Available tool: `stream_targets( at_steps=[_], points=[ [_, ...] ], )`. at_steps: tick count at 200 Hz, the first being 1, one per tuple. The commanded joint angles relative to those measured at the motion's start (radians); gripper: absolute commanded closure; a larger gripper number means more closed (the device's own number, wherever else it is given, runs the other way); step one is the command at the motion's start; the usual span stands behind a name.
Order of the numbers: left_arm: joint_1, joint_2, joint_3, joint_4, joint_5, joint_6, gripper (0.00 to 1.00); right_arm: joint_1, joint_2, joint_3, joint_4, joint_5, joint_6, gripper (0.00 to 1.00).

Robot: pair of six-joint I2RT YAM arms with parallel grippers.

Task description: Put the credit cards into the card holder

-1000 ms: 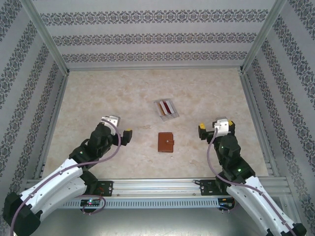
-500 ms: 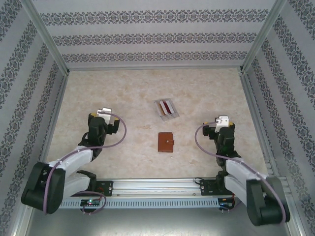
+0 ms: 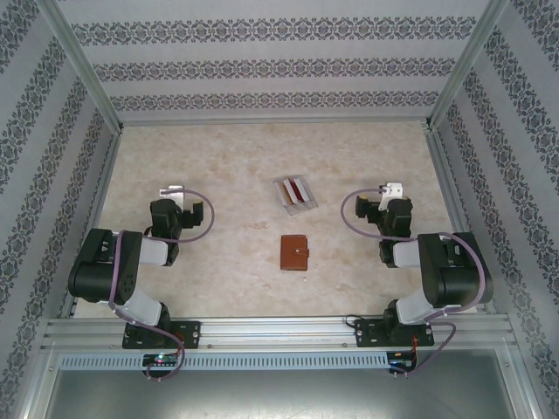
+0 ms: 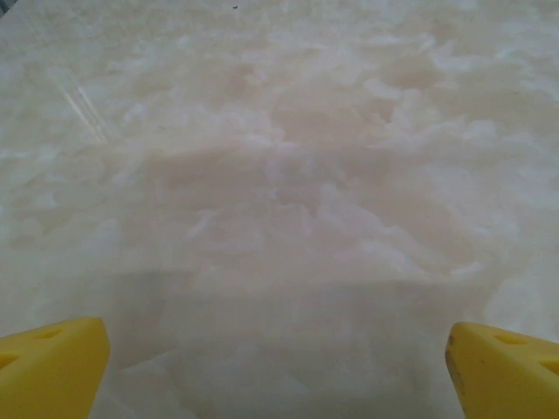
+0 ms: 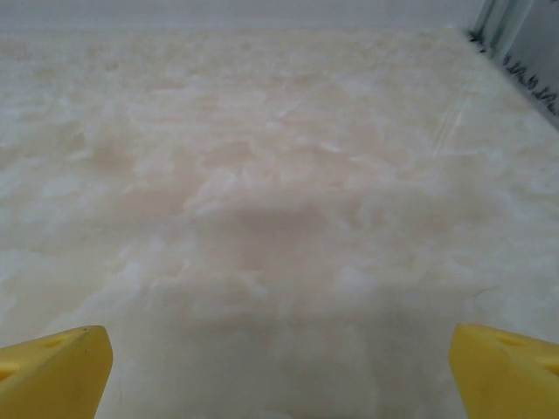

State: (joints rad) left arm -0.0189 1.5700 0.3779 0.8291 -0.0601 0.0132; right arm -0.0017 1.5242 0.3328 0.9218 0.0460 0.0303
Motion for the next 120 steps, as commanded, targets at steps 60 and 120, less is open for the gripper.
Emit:
stream_targets(
  at_steps=[60,120],
  points=[
    [0.007,-0.01,0.024,0.022,-0.015,-0.033,0.0,0.023,-0.015,0.054,-0.031,-0.01,-0.01,0.02],
    [0.007,-0.01,0.024,0.021,-0.013,-0.035,0.0,0.023,-0.015,0.055,-0.034,-0.01,-0.01,0.02]
  ],
)
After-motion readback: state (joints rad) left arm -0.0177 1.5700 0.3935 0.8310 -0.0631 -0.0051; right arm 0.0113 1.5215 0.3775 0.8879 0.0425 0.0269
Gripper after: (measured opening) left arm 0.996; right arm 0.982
